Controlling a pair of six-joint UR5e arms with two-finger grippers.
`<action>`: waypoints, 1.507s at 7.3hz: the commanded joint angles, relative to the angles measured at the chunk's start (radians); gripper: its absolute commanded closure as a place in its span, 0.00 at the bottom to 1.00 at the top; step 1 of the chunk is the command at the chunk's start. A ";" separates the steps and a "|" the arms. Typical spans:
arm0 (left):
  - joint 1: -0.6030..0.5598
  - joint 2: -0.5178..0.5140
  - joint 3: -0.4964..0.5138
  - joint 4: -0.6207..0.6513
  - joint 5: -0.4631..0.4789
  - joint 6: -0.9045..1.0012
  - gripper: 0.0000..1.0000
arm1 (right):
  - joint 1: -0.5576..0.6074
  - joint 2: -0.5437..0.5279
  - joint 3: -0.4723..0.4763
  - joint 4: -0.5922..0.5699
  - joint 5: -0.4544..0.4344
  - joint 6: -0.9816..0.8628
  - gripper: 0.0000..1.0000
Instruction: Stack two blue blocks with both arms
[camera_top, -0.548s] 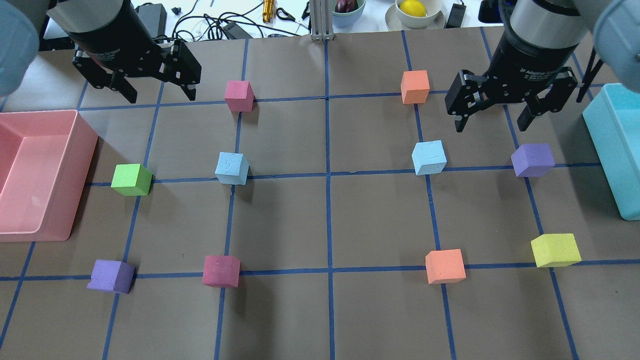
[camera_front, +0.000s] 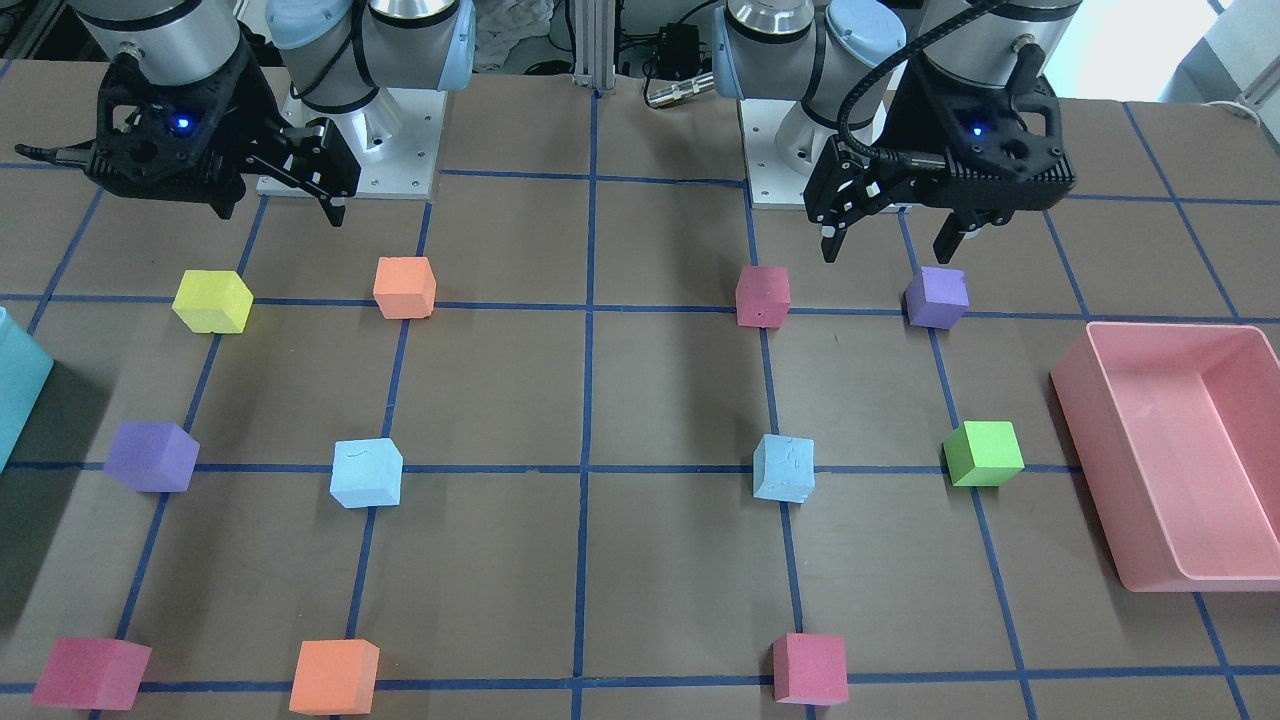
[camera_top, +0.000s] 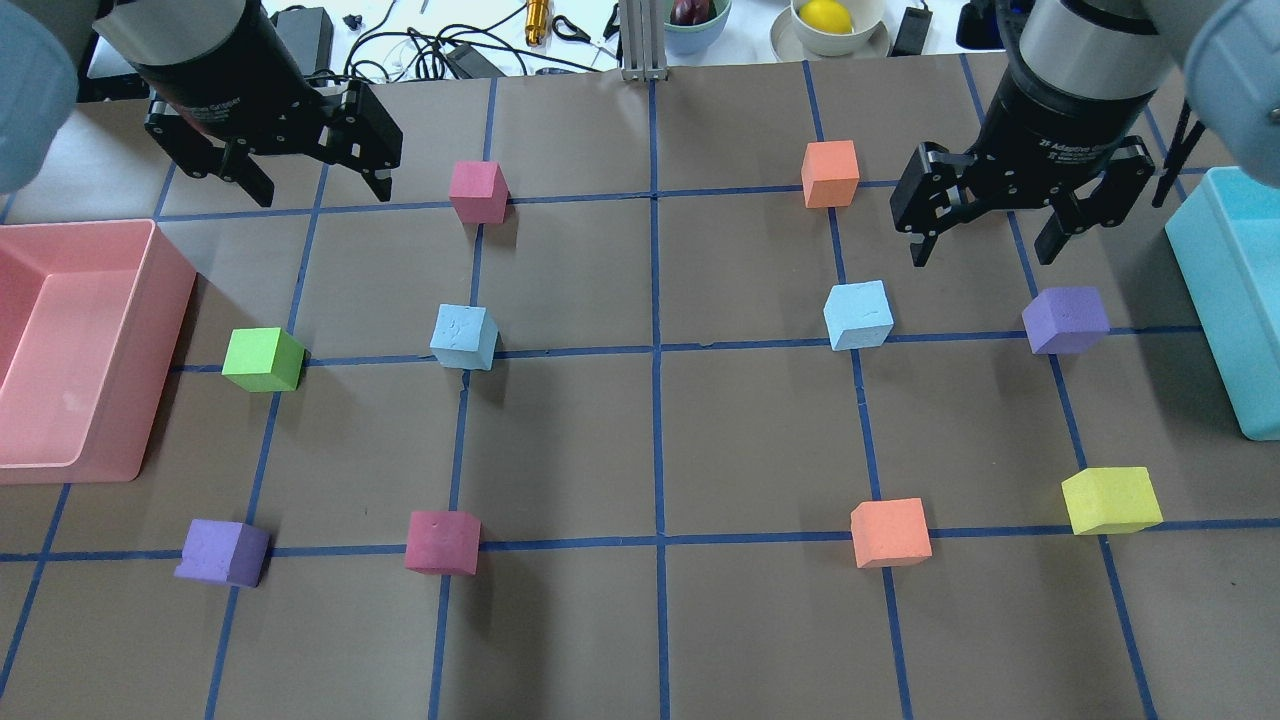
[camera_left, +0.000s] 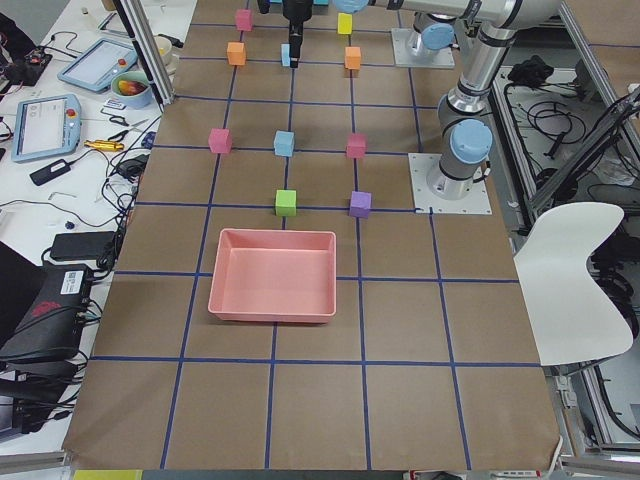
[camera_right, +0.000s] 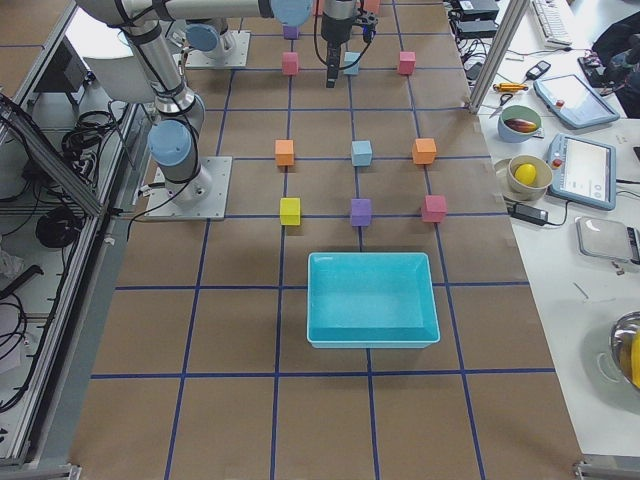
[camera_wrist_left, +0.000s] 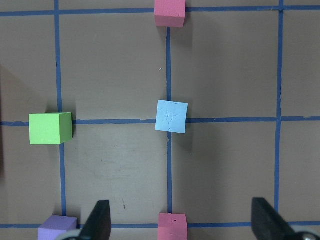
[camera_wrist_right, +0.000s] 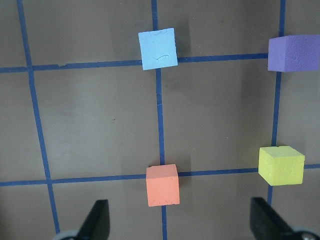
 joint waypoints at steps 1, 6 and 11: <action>0.000 0.000 -0.001 0.001 0.001 0.001 0.00 | 0.003 0.008 0.003 -0.019 0.007 -0.010 0.00; 0.000 0.000 0.001 0.001 -0.001 0.001 0.00 | 0.003 0.284 0.017 -0.346 0.004 -0.001 0.00; 0.003 -0.013 -0.022 -0.007 0.004 0.015 0.00 | 0.003 0.401 0.222 -0.639 0.022 -0.001 0.00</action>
